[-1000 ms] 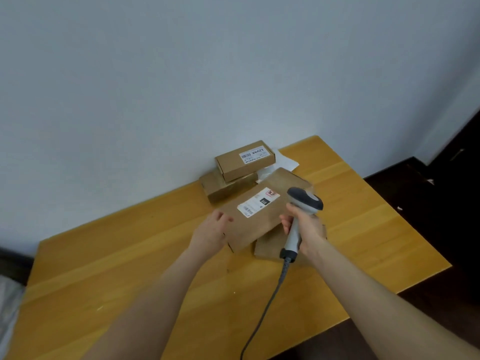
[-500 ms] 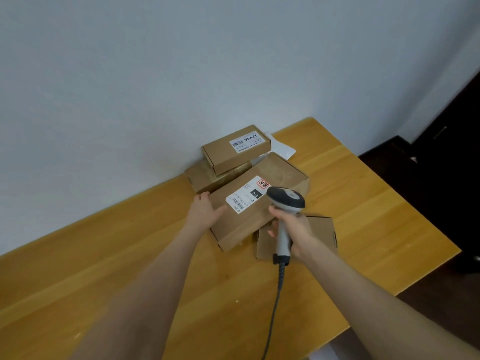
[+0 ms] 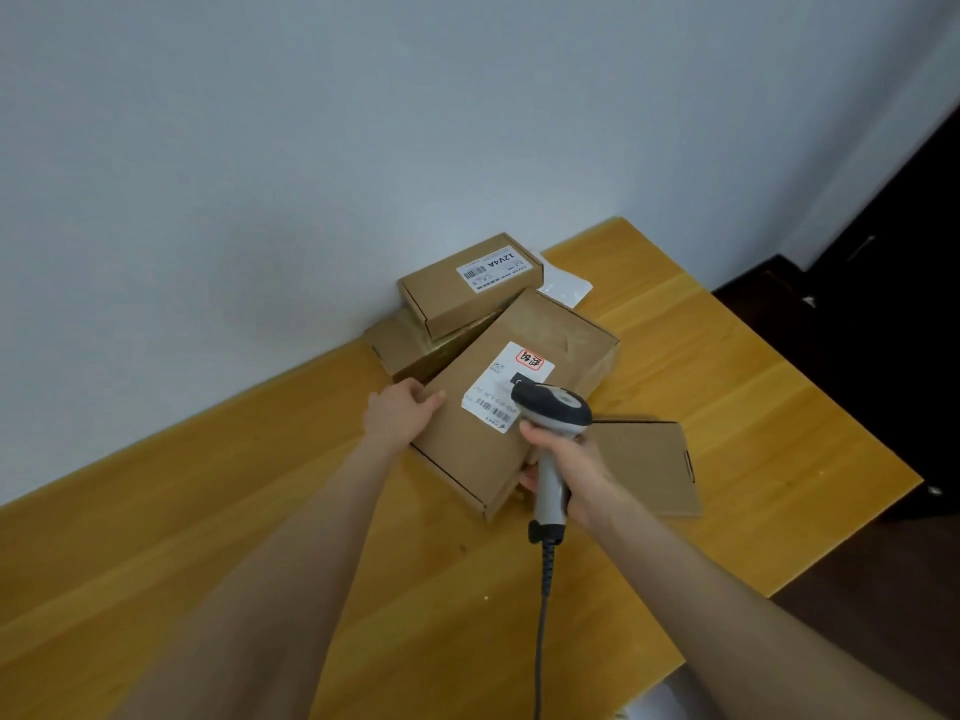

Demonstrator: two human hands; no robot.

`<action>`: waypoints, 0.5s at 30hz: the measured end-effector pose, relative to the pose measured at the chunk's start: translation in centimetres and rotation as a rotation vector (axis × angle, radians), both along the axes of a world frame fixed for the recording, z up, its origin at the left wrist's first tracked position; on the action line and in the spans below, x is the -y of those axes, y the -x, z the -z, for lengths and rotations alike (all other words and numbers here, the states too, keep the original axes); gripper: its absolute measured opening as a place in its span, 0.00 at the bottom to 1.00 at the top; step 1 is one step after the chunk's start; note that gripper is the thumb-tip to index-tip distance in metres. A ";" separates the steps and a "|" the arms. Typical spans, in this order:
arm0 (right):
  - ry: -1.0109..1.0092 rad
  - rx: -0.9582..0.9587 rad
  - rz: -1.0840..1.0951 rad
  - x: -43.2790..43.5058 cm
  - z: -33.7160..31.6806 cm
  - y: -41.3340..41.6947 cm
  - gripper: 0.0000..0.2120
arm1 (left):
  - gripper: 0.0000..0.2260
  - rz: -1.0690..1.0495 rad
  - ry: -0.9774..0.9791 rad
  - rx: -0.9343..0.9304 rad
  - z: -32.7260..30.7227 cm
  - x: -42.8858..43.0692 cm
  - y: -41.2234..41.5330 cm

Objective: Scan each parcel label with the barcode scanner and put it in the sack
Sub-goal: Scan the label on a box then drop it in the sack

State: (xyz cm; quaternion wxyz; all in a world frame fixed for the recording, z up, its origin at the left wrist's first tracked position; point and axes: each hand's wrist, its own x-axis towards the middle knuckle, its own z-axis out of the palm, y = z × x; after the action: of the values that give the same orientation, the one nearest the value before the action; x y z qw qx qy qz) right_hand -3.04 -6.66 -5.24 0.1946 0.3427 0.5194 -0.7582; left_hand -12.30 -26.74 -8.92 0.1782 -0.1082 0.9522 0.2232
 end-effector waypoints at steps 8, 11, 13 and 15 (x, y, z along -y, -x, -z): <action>0.003 0.008 0.079 -0.4 -2.3 -3.0 0.18 | 0.13 -0.077 -0.547 0.132 -7.2 0.7 -4.1; 0.022 -0.050 0.037 0.0 -4.1 -4.3 0.15 | 0.17 -0.150 -0.547 0.026 -9.7 1.7 -6.9; 0.028 -0.117 -0.002 0.4 -5.4 -5.0 0.15 | 0.19 -0.264 -0.632 -0.011 -11.4 2.5 -9.1; 0.029 -0.162 -0.027 0.7 -6.8 -5.6 0.17 | 0.19 -0.354 -0.746 0.018 -13.3 3.5 -11.3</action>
State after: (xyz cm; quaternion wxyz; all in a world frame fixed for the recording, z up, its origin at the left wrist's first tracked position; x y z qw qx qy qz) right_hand 2.56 -7.38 1.58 0.1671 0.2706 0.5269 -0.7882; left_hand -1.04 -30.22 4.34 0.1725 -0.2004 0.7711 0.5792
